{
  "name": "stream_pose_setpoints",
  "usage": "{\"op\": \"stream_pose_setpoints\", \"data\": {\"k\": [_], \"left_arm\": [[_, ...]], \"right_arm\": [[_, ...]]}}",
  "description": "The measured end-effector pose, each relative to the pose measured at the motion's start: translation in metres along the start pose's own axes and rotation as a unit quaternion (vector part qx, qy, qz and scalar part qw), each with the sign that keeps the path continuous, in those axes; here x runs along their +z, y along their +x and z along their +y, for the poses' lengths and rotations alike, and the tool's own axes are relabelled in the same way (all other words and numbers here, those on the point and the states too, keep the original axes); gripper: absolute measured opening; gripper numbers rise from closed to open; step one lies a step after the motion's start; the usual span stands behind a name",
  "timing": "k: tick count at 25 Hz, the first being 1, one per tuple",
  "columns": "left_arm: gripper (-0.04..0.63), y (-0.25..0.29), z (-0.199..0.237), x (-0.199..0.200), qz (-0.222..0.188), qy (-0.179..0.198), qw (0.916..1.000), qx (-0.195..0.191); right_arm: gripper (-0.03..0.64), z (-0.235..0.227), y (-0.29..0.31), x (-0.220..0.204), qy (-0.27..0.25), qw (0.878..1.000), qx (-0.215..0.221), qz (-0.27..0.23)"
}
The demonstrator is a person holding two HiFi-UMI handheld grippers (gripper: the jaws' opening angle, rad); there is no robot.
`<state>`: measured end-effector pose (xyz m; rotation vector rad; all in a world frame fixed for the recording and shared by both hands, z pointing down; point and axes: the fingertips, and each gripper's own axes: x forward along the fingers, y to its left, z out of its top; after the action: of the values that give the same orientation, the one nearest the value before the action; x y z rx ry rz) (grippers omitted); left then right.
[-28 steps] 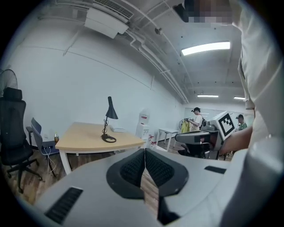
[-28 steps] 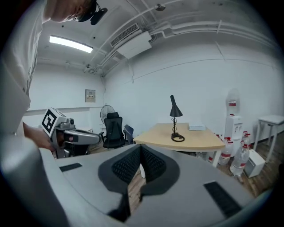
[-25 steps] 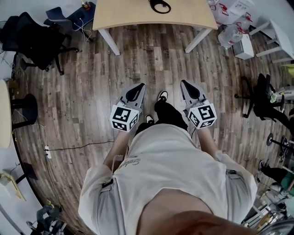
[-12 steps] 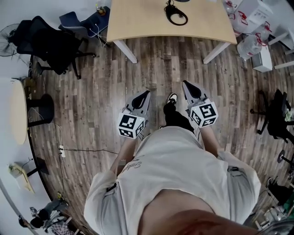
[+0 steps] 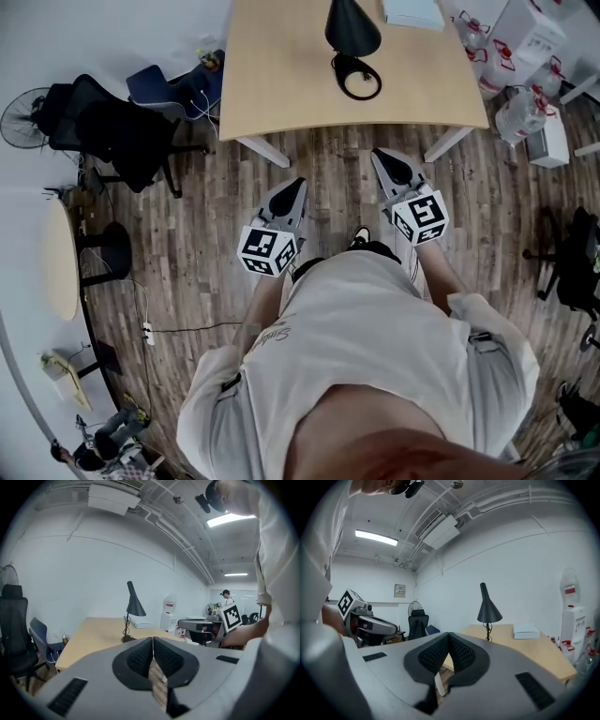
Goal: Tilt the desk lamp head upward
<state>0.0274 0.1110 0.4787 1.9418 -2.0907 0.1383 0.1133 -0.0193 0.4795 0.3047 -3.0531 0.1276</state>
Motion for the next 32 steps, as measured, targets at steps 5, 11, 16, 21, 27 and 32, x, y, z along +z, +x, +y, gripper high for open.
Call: {"op": "stream_pose_setpoints", "data": {"k": [5,11,16,21,27,32], "left_arm": [[0.015,0.05,0.006,0.012,-0.002,0.009,0.9997,-0.022],[0.015,0.087,0.016,0.007,0.016,-0.003,0.9984,-0.055],[0.015,0.113,0.036,0.008,0.021,-0.006,0.997,-0.074],[0.015,0.139,0.069,0.024,0.014,0.003,0.995,-0.099],[0.015,0.166,0.14,0.042,0.004,0.013,0.9933,-0.115],[0.015,0.186,0.19,0.068,0.005,0.017,0.9883,-0.152]], "right_arm": [[-0.006,-0.034,0.012,0.001,0.008,1.0,-0.01,-0.005],[-0.006,-0.045,0.026,-0.023,0.034,0.999,-0.023,0.026],[-0.006,-0.052,0.035,-0.034,0.04,0.998,-0.033,0.041],[-0.006,-0.064,0.064,-0.033,0.044,0.996,-0.063,0.047],[-0.006,-0.07,0.135,-0.022,0.023,0.995,-0.085,0.053],[-0.005,-0.073,0.193,0.0,0.028,0.991,-0.12,0.053]]}}
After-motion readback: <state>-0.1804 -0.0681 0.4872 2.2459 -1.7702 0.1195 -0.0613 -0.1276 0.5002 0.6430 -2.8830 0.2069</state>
